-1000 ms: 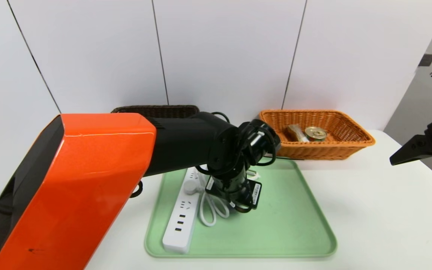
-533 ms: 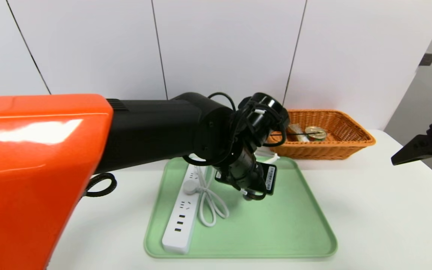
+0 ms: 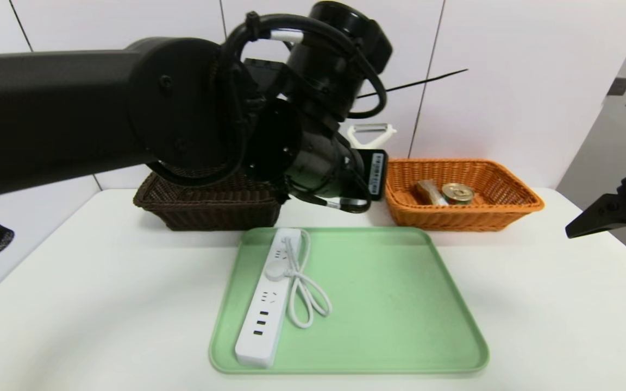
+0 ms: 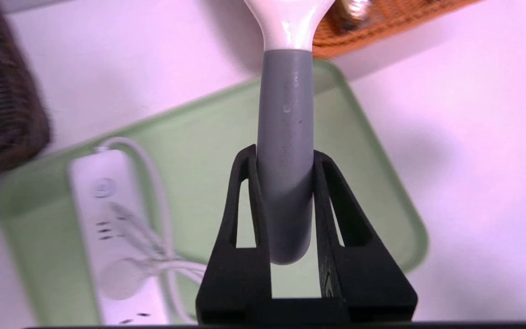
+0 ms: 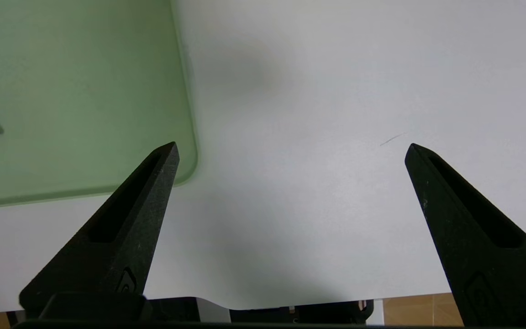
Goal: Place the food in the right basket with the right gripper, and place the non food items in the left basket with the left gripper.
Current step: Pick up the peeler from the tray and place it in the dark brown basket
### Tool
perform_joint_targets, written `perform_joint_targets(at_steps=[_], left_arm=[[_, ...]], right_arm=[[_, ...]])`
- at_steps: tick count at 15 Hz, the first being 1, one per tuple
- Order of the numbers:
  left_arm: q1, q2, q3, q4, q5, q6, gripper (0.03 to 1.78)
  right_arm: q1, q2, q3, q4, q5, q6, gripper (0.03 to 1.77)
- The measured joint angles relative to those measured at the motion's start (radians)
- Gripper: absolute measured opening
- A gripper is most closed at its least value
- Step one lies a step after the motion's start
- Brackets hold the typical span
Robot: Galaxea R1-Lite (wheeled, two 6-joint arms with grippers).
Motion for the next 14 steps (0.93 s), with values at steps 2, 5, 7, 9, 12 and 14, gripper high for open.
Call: perform_joint_targets(at_steps=[2,5,7,9,12,14], left_arm=[[0.051,-0.029,0.016,0.000,0.021,0.046,0.31],[0.154,-0.074,0.023,0.053,0.019,0.074,0.31],[0.259,-0.095,0.023,0.075,-0.025,0.076,0.31],[0.371,-0.101,0.027,0.078,-0.061,0.079,0.31],[0.511,-0.070,0.028,0.071,-0.117,0.076,0.31],[0.569,-0.029,0.027,0.069,-0.134,0.073,0.31]], right_arm=[[-0.001,0.000,-0.001,0.000,0.000,-0.001,1.71],[-0.001,0.001,-0.004,0.000,-0.001,-0.001,1.71],[0.000,0.001,-0.006,-0.020,0.000,-0.002,1.71],[-0.005,0.003,-0.006,-0.036,0.000,-0.008,1.71],[-0.009,0.007,-0.007,-0.052,0.018,-0.003,1.71],[-0.010,0.010,-0.001,-0.058,0.024,0.001,1.71]])
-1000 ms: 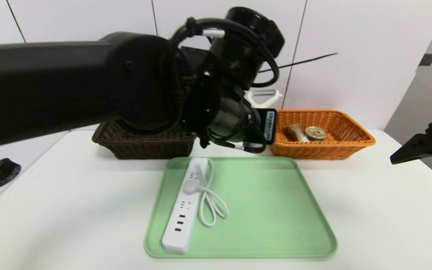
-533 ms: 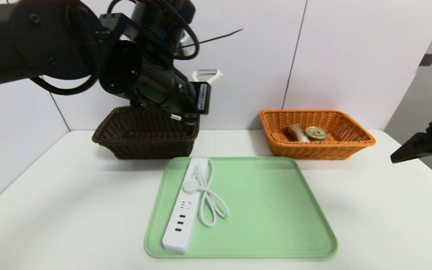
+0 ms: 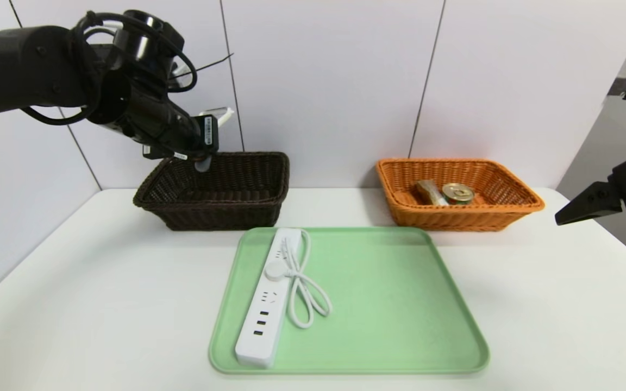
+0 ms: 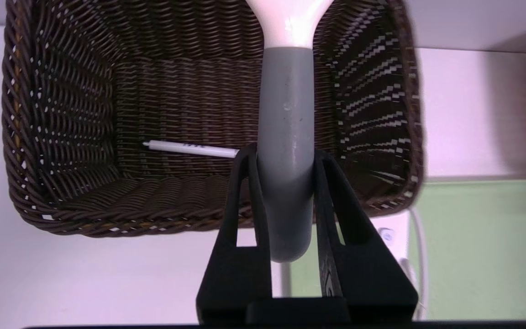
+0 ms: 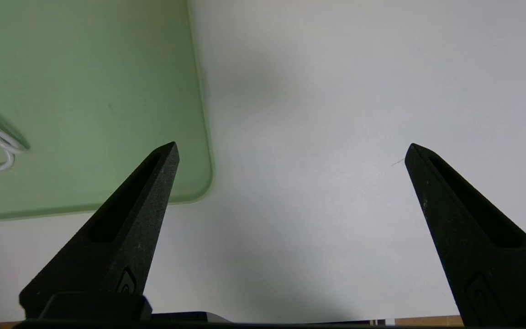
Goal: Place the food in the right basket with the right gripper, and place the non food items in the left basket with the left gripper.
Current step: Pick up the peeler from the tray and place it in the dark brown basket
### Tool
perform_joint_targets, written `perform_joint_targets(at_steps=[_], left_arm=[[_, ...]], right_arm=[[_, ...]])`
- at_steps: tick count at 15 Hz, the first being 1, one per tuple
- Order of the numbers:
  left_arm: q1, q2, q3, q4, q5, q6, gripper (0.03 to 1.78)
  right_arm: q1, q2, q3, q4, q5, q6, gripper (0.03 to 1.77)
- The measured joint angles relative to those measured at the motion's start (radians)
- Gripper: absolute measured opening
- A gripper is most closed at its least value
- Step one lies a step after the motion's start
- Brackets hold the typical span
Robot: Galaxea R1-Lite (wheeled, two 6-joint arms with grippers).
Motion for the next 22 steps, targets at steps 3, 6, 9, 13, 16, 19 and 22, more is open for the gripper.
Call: perform_joint_targets(at_steps=[3,6,9,13,16,19,22], left_arm=[[0.040,0.059,-0.002,-0.001,-0.003,-0.001,0.31],[0.069,0.110,-0.013,-0.011,-0.003,0.005,0.31],[0.079,0.148,-0.021,-0.011,-0.002,0.006,0.31],[0.086,0.175,-0.023,-0.003,-0.002,0.009,0.31],[0.087,0.183,-0.023,-0.005,-0.002,0.008,0.31],[0.088,0.188,-0.023,-0.006,-0.002,0.006,0.31],[0.091,0.199,-0.023,-0.010,0.000,0.007,0.31]], right_arm=[[0.000,0.006,-0.009,-0.008,-0.001,-0.001,1.71],[0.000,0.011,-0.018,-0.028,-0.001,0.000,1.71],[0.000,0.017,-0.020,-0.038,-0.001,0.000,1.71],[-0.001,0.020,-0.018,-0.042,-0.001,0.001,1.71],[-0.001,0.020,-0.015,-0.043,-0.001,0.001,1.71],[-0.001,0.021,-0.015,-0.041,-0.001,0.002,1.71],[-0.001,0.021,-0.014,-0.042,-0.001,0.002,1.71]])
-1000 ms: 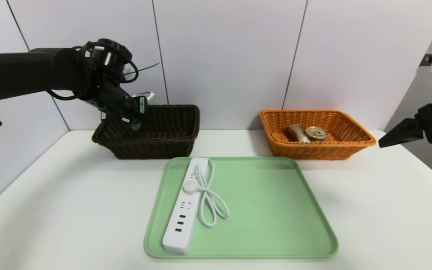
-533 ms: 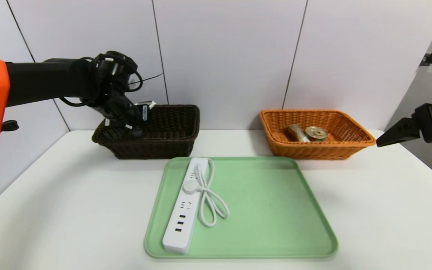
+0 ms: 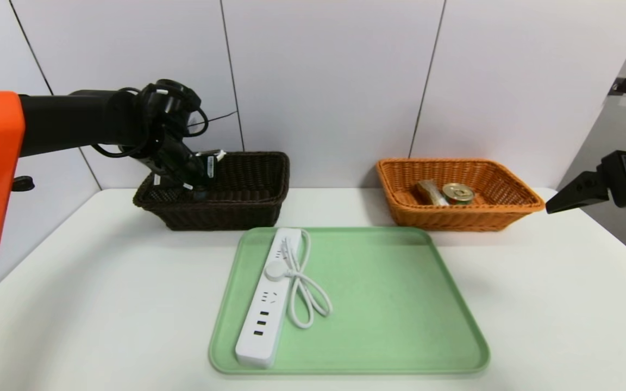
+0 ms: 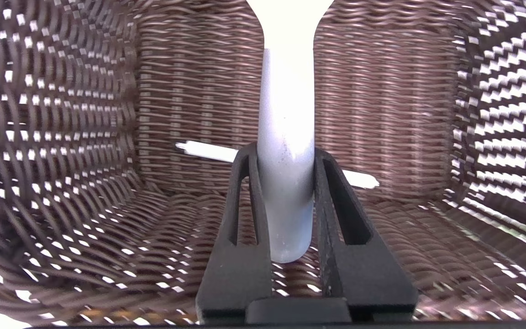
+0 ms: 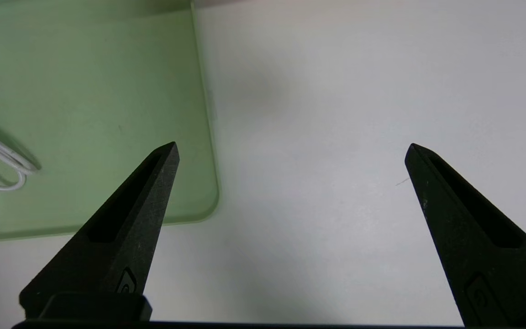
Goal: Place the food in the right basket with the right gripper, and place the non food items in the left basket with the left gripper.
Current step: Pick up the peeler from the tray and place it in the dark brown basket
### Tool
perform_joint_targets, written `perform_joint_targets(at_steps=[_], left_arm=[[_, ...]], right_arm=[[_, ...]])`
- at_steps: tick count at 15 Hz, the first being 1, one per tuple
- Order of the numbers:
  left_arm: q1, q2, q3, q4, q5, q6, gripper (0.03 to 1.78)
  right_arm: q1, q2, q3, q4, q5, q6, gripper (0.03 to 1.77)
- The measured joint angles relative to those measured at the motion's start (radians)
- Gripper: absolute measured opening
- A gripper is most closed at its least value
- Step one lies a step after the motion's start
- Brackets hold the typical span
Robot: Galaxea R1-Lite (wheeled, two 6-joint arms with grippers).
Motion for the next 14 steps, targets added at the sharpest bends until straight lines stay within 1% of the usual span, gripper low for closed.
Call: perform_joint_targets(at_steps=[8,12,14], left_arm=[[0.019,0.050,-0.009,-0.012,0.002,0.005,0.31],[0.023,0.059,-0.010,-0.026,0.001,0.006,0.86],[0.023,0.060,-0.010,-0.029,0.002,0.005,1.04]], right_arm=[[0.000,-0.001,0.000,0.000,0.000,0.000,1.71],[0.000,0.000,0.001,0.000,0.000,0.000,1.71],[0.001,0.000,0.003,0.000,0.000,0.000,1.71]])
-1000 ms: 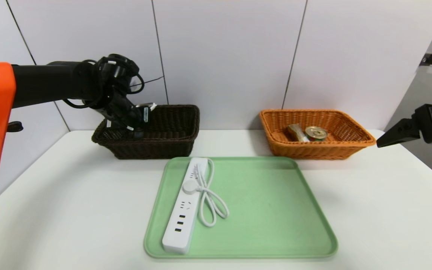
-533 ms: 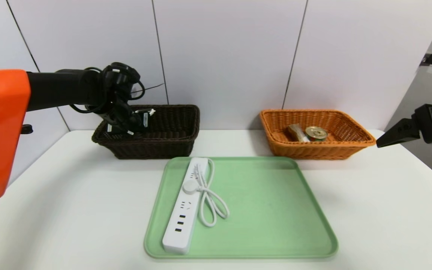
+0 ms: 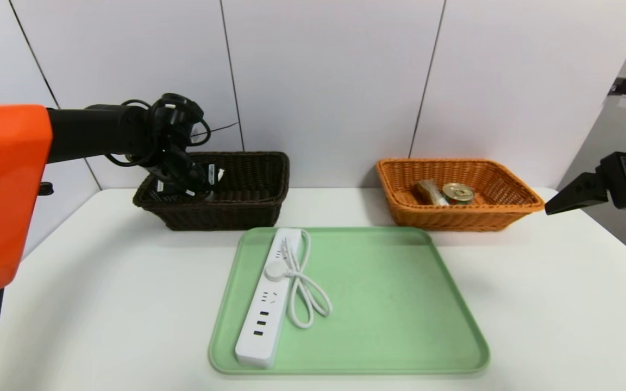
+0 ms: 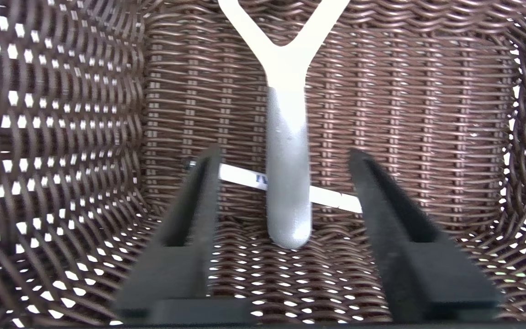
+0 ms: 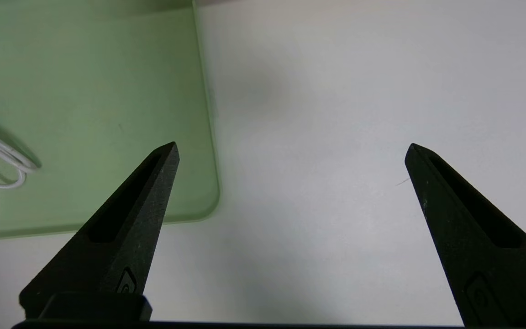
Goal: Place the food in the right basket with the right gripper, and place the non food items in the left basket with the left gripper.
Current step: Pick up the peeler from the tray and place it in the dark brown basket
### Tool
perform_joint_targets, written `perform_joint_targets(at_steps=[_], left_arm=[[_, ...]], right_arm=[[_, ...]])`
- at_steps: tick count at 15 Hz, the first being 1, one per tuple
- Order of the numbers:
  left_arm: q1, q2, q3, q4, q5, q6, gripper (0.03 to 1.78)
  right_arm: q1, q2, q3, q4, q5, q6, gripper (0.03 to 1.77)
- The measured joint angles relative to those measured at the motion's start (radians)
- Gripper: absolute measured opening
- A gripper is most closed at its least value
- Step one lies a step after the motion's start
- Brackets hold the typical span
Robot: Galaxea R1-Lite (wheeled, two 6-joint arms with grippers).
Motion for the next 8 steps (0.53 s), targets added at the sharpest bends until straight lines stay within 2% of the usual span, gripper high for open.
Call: perform_joint_targets(at_steps=[4,8], left_arm=[[-0.020,-0.059,-0.002,0.007,0.001,0.001,1.32],[-0.142,-0.221,-0.003,0.042,0.000,-0.026,1.47]], right_arm=[[0.000,-0.001,0.001,0.000,0.000,0.002,1.71],[0.000,0.001,0.003,0.000,0.000,0.002,1.71]])
